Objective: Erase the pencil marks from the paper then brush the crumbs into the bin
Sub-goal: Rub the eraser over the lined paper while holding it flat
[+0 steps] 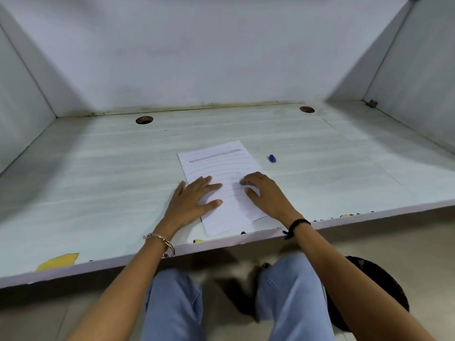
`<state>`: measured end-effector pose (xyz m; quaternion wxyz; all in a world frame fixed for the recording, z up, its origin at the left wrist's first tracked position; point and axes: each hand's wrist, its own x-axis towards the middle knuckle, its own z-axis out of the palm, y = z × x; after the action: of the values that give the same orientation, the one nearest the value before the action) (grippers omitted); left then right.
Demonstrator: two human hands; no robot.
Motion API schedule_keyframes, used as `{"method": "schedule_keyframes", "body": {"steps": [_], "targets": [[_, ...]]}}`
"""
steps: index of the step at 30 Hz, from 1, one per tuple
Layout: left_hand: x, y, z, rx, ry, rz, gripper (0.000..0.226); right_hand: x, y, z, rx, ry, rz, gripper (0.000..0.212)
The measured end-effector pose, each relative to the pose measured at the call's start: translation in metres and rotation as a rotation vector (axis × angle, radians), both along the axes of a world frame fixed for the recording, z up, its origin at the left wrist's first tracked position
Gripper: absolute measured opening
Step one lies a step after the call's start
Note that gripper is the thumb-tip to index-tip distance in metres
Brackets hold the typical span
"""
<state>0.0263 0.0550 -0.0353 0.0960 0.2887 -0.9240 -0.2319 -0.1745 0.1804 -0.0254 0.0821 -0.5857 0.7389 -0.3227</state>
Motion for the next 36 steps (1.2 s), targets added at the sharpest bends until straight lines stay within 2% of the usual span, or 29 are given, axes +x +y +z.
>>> {"method": "schedule_keyframes", "body": {"steps": [4, 7, 9, 11, 15, 18, 23, 28, 32, 36], "targets": [[0.0, 0.0, -0.007, -0.048, -0.013, 0.021, 0.073, -0.022, 0.0, 0.001, -0.062, -0.012, -0.044, 0.022], [-0.003, 0.004, -0.01, -0.066, -0.043, 0.077, 0.074, -0.048, -0.017, -0.001, -0.113, 0.061, -0.177, 0.025], [-0.006, 0.008, -0.011, -0.07, -0.06, 0.126, 0.075, -0.065, -0.03, -0.002, -0.08, 0.041, -0.304, 0.032], [-0.011, 0.01, -0.011, -0.105, -0.074, 0.169, 0.078, -0.081, -0.044, -0.004, -0.045, 0.003, -0.355, 0.031], [-0.021, 0.013, -0.013, -0.212, -0.081, 0.245, 0.079, -0.099, -0.054, -0.008, -0.108, 0.033, -0.364, 0.02], [-0.029, 0.015, -0.015, -0.237, -0.094, 0.278, 0.075, -0.104, -0.053, -0.012, -0.16, 0.029, -0.356, 0.019], [-0.038, 0.014, -0.02, -0.283, -0.042, 0.301, 0.07, -0.107, -0.057, -0.013, -0.21, -0.098, -0.427, 0.023], [-0.039, 0.013, -0.02, -0.251, -0.014, 0.29, 0.082, -0.109, -0.057, -0.018, -0.159, -0.067, -0.389, 0.012], [-0.04, 0.015, -0.013, -0.154, -0.064, 0.281, 0.096, -0.103, -0.053, -0.01, -0.247, -0.147, -0.412, 0.01], [-0.039, 0.016, -0.012, -0.185, -0.128, 0.243, 0.077, -0.083, -0.044, -0.001, -0.25, -0.243, -0.271, 0.012]]}}
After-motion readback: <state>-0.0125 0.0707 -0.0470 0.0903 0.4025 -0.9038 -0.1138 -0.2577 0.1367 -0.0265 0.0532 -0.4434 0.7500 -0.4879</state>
